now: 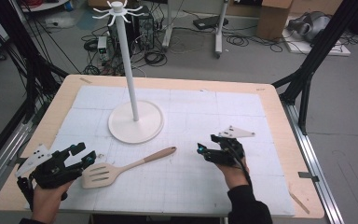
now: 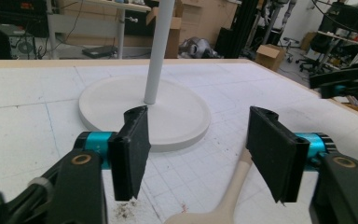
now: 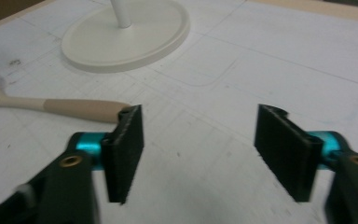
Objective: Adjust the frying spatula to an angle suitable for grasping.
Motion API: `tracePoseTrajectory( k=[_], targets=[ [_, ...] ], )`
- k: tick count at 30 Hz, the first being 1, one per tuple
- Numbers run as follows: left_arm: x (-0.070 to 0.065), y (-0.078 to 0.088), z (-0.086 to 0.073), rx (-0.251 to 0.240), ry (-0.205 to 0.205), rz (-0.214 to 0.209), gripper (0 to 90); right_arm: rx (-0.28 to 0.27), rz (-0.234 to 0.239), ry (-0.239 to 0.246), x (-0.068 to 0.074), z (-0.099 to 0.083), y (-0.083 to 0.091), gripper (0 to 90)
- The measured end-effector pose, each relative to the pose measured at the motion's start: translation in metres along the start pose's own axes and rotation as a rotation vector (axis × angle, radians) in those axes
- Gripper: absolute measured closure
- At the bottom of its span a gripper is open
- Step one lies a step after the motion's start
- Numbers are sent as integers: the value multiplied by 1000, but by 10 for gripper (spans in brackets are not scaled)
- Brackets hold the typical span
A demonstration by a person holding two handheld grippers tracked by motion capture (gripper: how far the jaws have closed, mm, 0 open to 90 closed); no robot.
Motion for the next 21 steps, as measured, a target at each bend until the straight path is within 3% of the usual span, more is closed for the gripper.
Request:
tracePoseTrajectory(
  k=[3,7,12,21],
  targets=[
    [0,-1,-1,2,-4,0,334,-6,-40,3,-9,-3,25,166],
    [-4,-4,4,-32,0,-15,159,-50,-86,11,-14,-4,53,161],
    [-4,-2,4,-28,1,-19,166,-79,-93,7,-10,-10,73,161],
    [-2,-2,6,-40,3,-18,171,-132,-143,43,-15,-2,84,161]
  ],
)
Point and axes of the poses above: each handheld gripper's, and its own axes: y roughly backward along the jaws, z roughly out of its top, x roughly to its left, the point moved 9 cm from there along -y, roughly forward along the jaws, and after that the axes turned 14 degrees about -x, right-handed, at the moved point
